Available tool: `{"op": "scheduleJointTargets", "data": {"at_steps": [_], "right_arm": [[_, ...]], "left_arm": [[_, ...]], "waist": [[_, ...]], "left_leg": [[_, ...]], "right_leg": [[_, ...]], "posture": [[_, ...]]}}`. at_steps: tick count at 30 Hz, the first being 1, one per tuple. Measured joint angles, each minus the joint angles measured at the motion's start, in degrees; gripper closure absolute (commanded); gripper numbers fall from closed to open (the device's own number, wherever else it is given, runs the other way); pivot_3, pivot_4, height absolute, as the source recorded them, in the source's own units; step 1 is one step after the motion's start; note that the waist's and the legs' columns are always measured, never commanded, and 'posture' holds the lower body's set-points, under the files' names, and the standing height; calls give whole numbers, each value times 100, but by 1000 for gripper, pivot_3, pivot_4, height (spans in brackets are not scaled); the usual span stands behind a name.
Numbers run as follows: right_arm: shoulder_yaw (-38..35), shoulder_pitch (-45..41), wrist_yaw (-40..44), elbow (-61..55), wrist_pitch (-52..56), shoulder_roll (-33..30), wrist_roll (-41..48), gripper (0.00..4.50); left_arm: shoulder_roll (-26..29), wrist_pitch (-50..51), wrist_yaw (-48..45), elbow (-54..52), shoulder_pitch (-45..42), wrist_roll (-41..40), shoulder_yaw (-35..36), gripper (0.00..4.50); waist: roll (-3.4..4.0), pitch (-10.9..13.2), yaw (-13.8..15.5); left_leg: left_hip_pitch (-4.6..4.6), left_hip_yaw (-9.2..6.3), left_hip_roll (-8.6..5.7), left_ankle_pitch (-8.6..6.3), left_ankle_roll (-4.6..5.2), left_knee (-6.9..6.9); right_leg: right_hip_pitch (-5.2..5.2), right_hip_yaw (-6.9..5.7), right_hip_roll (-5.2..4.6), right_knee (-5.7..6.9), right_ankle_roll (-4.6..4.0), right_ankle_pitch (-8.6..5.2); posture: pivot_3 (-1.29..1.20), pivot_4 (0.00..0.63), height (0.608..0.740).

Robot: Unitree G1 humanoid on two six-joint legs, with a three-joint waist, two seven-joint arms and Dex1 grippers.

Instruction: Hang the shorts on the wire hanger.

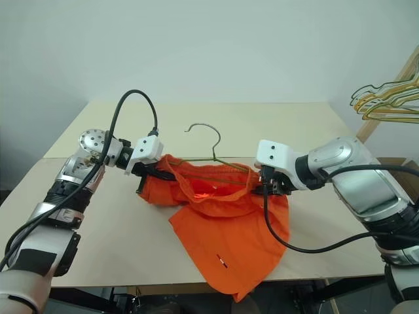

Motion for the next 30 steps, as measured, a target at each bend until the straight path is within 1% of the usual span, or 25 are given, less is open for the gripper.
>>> {"op": "scheduleJointTargets", "data": {"at_steps": [3, 9, 13, 14, 15, 19, 20, 23, 24, 26, 27, 30], "right_arm": [[-2, -70, 339, 167, 137, 58, 227, 4478], [-5, -72, 684, 257, 301, 56, 427, 4494], [-170, 30, 706, 238, 473, 43, 615, 4500], [-295, 148, 695, 159, 544, 21, 711, 4500], [-423, 298, 687, 77, 639, -19, 825, 4500], [-1110, 1074, 410, -346, 1071, -172, 1219, 4500], [-1274, 1269, 299, -444, 1190, -179, 1299, 4500], [-1871, 2046, -170, -815, 1629, -153, 1538, 4500], [-2067, 2243, -295, -935, 1743, -100, 1578, 4500], [-2715, 2871, -732, -1267, 2152, 213, 1719, 4500], [-3094, 3183, -988, -1424, 2398, 467, 1778, 4500], [-4107, 3633, -1650, -1893, 3152, 1137, 1906, 4500]], "left_arm": [[21, -5, -44, -57, 23, 0, 0, 4500], [26, -37, -182, -90, 67, -10, -1, 4500], [20, -7, -227, -153, 100, -155, 62, 3414], [12, 28, -274, -220, 103, -262, 103, 3045], [13, 71, -346, -305, 106, -394, 182, 2770], [-2, 322, -353, -460, 79, -768, 476, 1412], [1, 392, -326, -471, 70, -829, 531, 1173], [16, 632, -180, -514, -16, -1002, 742, 230], [7, 723, -111, -553, -28, -1075, 808, 15], [-42, 1010, 219, -735, -52, -1331, 1132, 15], [-139, 1192, 578, -894, -56, -1453, 1363, 15], [-468, 1929, 1654, -1621, 26, -1807, 1806, 15]], "waist": [[0, 0, -4], [0, 0, 0], [0, 0, 0], [0, 0, 8], [0, 0, 16], [0, 0, 43], [0, 0, 45], [0, 0, 55], [-1, 0, 58], [-2, -1, 59], [-3, -2, 63], [7, -8, 57]], "left_leg": [[6, 0, 2, -3, 5, 0], [4, -1, 1, -2, 4, 0], [3, -1, 2, -2, 3, 0], [1, -3, 1, -2, 3, 0], [1, -6, 1, -2, 3, 0], [1, -8, 0, -3, 4, 0], [2, -7, 0, -2, 4, 1], [2, -8, 0, -9, 15, 1], [4, -9, 1, -13, 23, 0], [3, -12, 2, -13, 23, 1], [4, -15, 1, -13, 22, 1], [4, -15, 0, -11, 19, 3]], "right_leg": [[7, 0, 1, 0, 0, 0], [5, -1, -1, 0, 0, 0], [5, -1, -2, 1, 0, 0], [4, -2, -2, 1, 0, 0], [5, -4, -3, 2, 0, 0], [7, -4, -6, 2, 0, 0], [8, -3, -5, 1, 0, 0], [11, -1, -4, 0, 0, 0], [12, -2, -3, 1, 0, 0], [12, 0, -4, 3, 1, 0], [14, 2, -6, 4, 3, 2], [15, 14, -11, 6, 13, 7]], "posture": [[-129, 0, 740], [-134, 0, 740], [-136, 0, 740], [-137, 0, 740], [-141, 0, 740], [-165, 0, 740], [-169, 0, 740], [-193, 0, 740], [-202, 0, 740], [-217, 0, 740], [-233, 0, 740], [-265, 0, 740]]}}
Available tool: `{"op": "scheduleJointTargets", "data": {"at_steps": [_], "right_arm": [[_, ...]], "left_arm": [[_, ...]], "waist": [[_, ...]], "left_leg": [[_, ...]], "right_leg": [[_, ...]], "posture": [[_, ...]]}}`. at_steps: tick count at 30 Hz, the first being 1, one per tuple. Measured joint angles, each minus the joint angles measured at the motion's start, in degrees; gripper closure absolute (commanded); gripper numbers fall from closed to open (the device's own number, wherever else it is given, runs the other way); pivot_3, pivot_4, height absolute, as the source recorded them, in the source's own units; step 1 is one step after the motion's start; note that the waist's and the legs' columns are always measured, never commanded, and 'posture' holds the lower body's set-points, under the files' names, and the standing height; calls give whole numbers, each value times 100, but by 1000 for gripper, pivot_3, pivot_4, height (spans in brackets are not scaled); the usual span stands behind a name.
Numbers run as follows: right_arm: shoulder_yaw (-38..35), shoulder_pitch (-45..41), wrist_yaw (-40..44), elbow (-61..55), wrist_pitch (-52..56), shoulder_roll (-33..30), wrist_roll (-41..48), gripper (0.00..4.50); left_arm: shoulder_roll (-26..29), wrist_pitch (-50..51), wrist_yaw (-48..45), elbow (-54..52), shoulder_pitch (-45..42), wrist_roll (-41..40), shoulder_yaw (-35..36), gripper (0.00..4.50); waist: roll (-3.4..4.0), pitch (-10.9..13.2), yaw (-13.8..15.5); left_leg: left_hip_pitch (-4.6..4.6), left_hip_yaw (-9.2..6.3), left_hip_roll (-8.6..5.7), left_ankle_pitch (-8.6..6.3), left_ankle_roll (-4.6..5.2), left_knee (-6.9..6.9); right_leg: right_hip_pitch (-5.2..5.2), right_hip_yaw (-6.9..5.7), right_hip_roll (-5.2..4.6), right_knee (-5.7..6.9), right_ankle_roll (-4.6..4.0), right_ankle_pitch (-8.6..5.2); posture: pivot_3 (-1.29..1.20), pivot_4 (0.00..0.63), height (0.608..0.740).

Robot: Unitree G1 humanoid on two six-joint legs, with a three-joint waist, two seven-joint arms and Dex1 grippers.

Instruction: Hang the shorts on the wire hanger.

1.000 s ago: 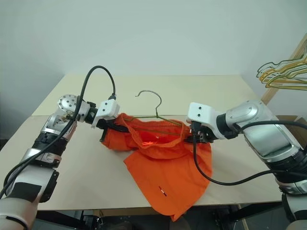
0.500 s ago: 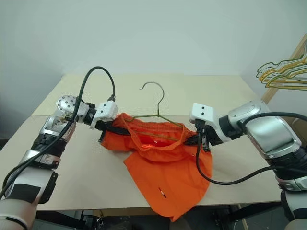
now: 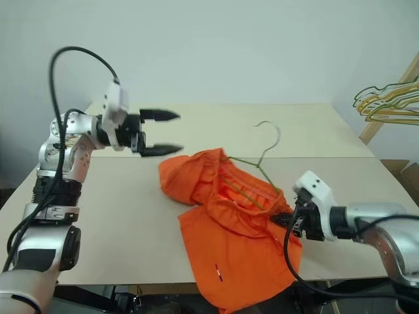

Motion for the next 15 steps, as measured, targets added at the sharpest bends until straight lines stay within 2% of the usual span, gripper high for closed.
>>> {"op": "scheduleJointTargets", "data": {"at_steps": [4, 7, 9, 10, 15], "right_arm": [[-1371, 92, -702, -748, 1021, 726, 6, 4500], [-2050, 152, -1263, -1088, 1392, 1232, -84, 4500], [-2459, 191, -1821, -1236, 1435, 1610, -220, 4500], [-2684, 144, -2311, -1246, 1435, 1784, -344, 4500], [-3300, -287, -3481, -768, 1435, 1909, -509, 4500]], "left_arm": [[-475, 1053, 1129, -1363, 572, -536, 166, 15], [-960, 1668, 1991, -2110, 847, -880, 198, 15], [-1330, 2117, 2687, -2640, 889, -1140, 218, 15], [-1529, 2355, 3120, -2958, 887, -1331, 235, 15], [-1637, 2655, 3654, -3223, 761, -1706, 244, 15]], "waist": [[33, -29, -83], [35, -34, -133], [48, -42, -209], [79, -64, -315], [137, -99, -709]], "left_leg": [[11, -2, 0, 0, -2, -2], [12, -4, 0, -6, 9, -1], [12, -5, -1, -8, 10, -2], [19, -4, -3, -8, 9, -5], [47, -3, -5, -7, 8, -28]], "right_leg": [[10, 8, -1, 1, 3, 1], [13, 13, -1, 0, 3, 2], [13, 14, -2, -2, 3, 2], [16, 19, -1, -5, 3, 1], [36, 31, 17, -32, 0, 0]], "posture": [[-317, 0, 740], [-355, 0, 740], [-371, 0, 740], [-377, 0, 740], [-373, 0, 740]]}}
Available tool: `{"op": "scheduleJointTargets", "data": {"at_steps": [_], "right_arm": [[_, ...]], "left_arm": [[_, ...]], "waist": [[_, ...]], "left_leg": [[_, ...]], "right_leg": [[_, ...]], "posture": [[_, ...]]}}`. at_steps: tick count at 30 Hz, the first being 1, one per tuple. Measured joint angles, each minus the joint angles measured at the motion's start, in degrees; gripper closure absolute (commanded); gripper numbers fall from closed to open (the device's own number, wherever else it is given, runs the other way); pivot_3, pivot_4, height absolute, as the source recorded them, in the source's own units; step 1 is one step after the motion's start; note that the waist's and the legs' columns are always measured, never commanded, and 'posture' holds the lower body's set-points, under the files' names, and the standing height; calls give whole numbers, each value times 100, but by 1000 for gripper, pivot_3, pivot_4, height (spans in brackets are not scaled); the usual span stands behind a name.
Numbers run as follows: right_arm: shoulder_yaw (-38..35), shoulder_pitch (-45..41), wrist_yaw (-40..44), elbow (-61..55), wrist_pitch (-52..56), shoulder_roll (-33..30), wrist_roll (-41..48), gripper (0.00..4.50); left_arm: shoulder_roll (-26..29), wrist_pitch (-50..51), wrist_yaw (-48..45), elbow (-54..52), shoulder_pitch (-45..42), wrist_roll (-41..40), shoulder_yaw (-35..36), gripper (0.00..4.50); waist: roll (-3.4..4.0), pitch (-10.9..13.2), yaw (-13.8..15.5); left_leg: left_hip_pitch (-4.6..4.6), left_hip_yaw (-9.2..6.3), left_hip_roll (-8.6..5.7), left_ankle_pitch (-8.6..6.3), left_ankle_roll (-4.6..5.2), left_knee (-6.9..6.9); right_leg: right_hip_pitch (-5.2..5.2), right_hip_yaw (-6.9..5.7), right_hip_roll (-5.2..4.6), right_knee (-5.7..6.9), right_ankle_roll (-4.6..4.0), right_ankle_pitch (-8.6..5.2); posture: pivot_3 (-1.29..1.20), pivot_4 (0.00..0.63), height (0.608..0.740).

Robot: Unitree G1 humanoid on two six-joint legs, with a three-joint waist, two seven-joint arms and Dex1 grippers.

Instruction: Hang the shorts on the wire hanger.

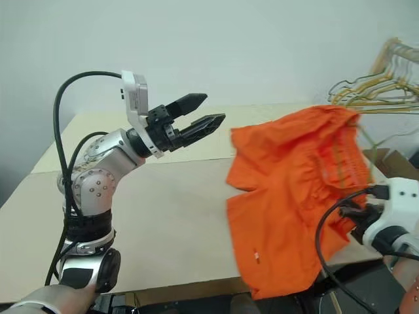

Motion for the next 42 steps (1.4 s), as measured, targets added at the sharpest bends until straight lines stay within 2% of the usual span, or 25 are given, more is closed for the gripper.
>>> {"op": "scheduleJointTargets", "data": {"at_steps": [5, 7, 10, 14, 20, 25, 29, 36, 42], "right_arm": [[-755, -1326, -1255, 1173, 0, -80, -153, 4500], [-900, -1648, -1682, 1638, 0, -314, -198, 4500], [-896, -1941, -2179, 2485, 0, -837, -239, 4500], [-828, -2377, -2549, 3496, 0, -1425, -280, 4500], [-630, -3218, -2680, 4768, 0, -2135, -679, 4500], [-765, -3700, -2790, 5529, -19, -2390, -1288, 4500], [-923, -3833, -2999, 5761, -204, -2365, -1716, 4500], [-904, -3633, -3165, 5527, -581, -1882, -2231, 2411], [-202, -3577, -3257, 4609, -1222, -1729, -2550, 348]], "left_arm": [[14, 380, 267, -32, -409, -371, -25, 15], [-10, 385, 355, -59, -451, -440, -28, 15], [-17, 384, 471, -155, -409, -533, -16, 15], [-8, 372, 563, -268, -337, -554, -17, 15], [17, 282, 628, -265, -328, -547, -16, 15], [40, 226, 668, -259, -316, -547, -20, 15], [50, 189, 664, -259, -290, -555, -20, 15], [116, 183, 655, -262, -211, -658, -25, 0], [274, 183, 659, -279, -203, -754, -27, 0]], "waist": [[25, -6, -301], [31, 0, -345], [35, 6, -359], [42, 3, -353], [48, 2, -324], [43, 5, -293], [42, 7, -275], [37, 10, -270], [52, 11, -252]], "left_leg": [[104, 4, -7, 0, 3, -61], [148, 3, -8, -1, 4, -85], [152, 7, -9, -2, 5, -86], [157, 14, -9, -3, 8, -86], [158, 40, -9, -9, 17, -97], [156, 56, -10, -9, 17, -113], [156, 70, -10, -8, 16, -120], [158, 92, -9, 1, -1, -125], [185, 95, -9, 7, -11, -129]], "right_leg": [[113, 12, 4, -81, 1, -2], [163, 12, 4, -111, 1, -3], [173, 22, 6, -121, -1, -5], [190, 34, 8, -147, 2, -3], [191, 58, 10, -168, 9, 0], [190, 70, 8, -179, 13, 1], [190, 85, 8, -179, 15, 2], [190, 108, 10, -178, 24, 5], [186, 110, 11, -177, 27, 5]], "posture": [[-357, 0, 740], [-353, 0, 740], [-342, 0, 740], [-331, 0, 740], [-314, 0, 740], [-312, 0, 740], [-304, 0, 740], [-289, 0, 740], [-266, 0, 740]]}}
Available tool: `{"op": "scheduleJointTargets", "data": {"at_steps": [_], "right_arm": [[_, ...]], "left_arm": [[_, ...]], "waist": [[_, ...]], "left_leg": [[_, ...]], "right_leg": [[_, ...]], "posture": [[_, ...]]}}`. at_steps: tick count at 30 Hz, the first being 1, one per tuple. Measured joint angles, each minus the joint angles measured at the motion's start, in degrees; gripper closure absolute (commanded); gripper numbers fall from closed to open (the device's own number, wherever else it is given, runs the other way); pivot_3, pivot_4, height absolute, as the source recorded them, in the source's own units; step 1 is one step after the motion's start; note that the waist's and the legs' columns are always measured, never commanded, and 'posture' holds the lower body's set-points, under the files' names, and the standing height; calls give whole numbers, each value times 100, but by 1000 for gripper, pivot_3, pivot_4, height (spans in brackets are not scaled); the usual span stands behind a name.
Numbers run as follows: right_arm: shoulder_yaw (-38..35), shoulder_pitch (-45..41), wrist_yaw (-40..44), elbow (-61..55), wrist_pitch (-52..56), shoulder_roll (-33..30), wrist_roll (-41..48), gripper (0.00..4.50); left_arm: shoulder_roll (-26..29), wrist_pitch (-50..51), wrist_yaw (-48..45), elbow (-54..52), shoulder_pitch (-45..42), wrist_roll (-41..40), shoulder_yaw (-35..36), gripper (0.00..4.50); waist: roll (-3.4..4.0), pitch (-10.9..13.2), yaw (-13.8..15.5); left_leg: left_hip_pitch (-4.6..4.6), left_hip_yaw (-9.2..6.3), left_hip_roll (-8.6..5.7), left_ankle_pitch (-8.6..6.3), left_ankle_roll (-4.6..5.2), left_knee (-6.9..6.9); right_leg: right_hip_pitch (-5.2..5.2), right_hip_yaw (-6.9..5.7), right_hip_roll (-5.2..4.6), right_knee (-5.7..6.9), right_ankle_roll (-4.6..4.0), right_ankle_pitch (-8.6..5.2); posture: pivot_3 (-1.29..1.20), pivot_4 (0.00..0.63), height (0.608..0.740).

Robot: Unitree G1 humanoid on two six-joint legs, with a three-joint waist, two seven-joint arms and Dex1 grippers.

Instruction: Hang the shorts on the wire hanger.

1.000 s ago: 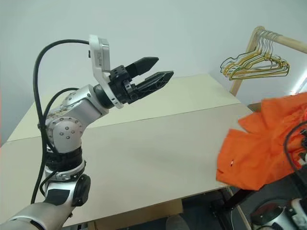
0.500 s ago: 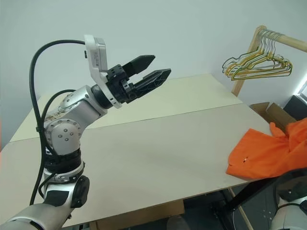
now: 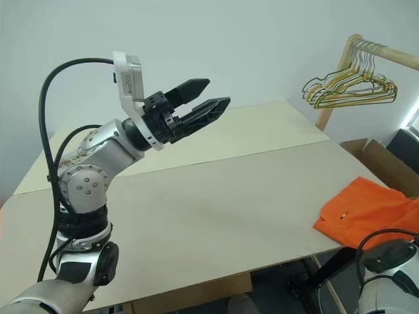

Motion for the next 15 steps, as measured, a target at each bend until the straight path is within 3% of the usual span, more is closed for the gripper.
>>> {"op": "scheduleJointTargets", "data": {"at_steps": [1, 11, 15], "right_arm": [[103, 6, -40, -92, -101, 9, -51, 19], [2405, 318, -697, -1725, -2783, 348, -1174, 19], [3148, 173, 59, -2105, -3988, 664, -830, 19]], "left_arm": [[13, 0, 0, -1, 0, -2, 0, 0], [524, -685, -357, -190, 590, 400, -4, 0], [1020, -690, -769, -248, 913, 350, 68, 0]], "waist": [[-2, 1, 5], [-15, 15, 104], [-41, 32, 126]], "left_leg": [[10, 3, 0, 0, 0, -1], [50, 31, 2, 15, -27, -38], [56, 32, 3, 14, -25, -38]], "right_leg": [[0, 3, 0, 0, 0, 0], [0, 33, 2, 8, 1, 0], [2, 32, 2, 10, 1, 0]], "posture": [[-257, 0, 740], [-170, 0, 740], [-97, 0, 740]]}}
